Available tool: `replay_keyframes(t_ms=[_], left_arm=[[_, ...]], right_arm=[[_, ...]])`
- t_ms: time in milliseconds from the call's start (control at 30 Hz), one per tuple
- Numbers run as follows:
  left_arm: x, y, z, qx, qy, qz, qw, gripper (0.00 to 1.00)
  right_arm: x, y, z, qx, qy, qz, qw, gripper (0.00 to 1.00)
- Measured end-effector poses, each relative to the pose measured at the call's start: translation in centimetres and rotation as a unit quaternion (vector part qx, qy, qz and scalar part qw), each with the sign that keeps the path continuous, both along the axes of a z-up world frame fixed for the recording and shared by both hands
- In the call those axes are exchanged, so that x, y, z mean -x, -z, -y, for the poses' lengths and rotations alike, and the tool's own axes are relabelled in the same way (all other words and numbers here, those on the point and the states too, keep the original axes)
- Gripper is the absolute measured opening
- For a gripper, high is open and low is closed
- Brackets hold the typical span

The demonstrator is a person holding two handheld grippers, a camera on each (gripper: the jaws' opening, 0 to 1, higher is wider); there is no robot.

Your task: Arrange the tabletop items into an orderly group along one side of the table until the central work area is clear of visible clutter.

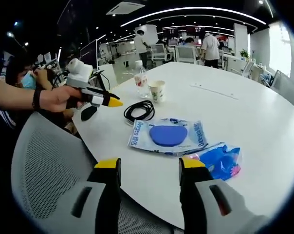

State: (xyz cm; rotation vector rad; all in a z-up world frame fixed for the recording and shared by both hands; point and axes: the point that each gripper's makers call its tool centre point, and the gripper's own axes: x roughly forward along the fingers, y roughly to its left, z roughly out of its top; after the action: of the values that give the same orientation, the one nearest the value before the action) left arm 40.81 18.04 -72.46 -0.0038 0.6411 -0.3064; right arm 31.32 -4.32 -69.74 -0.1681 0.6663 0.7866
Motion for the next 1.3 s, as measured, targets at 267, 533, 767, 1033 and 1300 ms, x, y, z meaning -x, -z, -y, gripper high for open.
replay_keyframes(t_ms=[267, 533, 767, 1033, 1300], left_arm=[[1.1, 0.5, 1.6, 0.013, -0.009, -0.011, 0.9998, 0.31], [1.8, 2.0, 3.2, 0.025, -0.009, -0.032, 0.9991, 0.31], [2.6, 2.5, 4.2, 0.028, 0.000, -0.041, 0.9988, 0.33], [3.7, 3.5, 4.2, 0.026, 0.015, -0.057, 0.9979, 0.37], [4.1, 3.9, 4.4, 0.023, 0.024, -0.064, 0.9974, 0.42]], right_arm=[[-0.1, -0.1, -0.6, 0.009, -0.024, 0.002, 0.9997, 0.47], [-2.2, 0.3, -0.3, 0.023, -0.029, 0.003, 0.9993, 0.47], [-3.0, 0.9, 0.3, 0.019, -0.014, -0.006, 0.9997, 0.47], [-2.4, 2.5, 1.2, 0.015, -0.003, -0.027, 0.9995, 0.47], [-2.8, 3.4, 2.0, 0.004, 0.014, -0.047, 0.9988, 0.47]])
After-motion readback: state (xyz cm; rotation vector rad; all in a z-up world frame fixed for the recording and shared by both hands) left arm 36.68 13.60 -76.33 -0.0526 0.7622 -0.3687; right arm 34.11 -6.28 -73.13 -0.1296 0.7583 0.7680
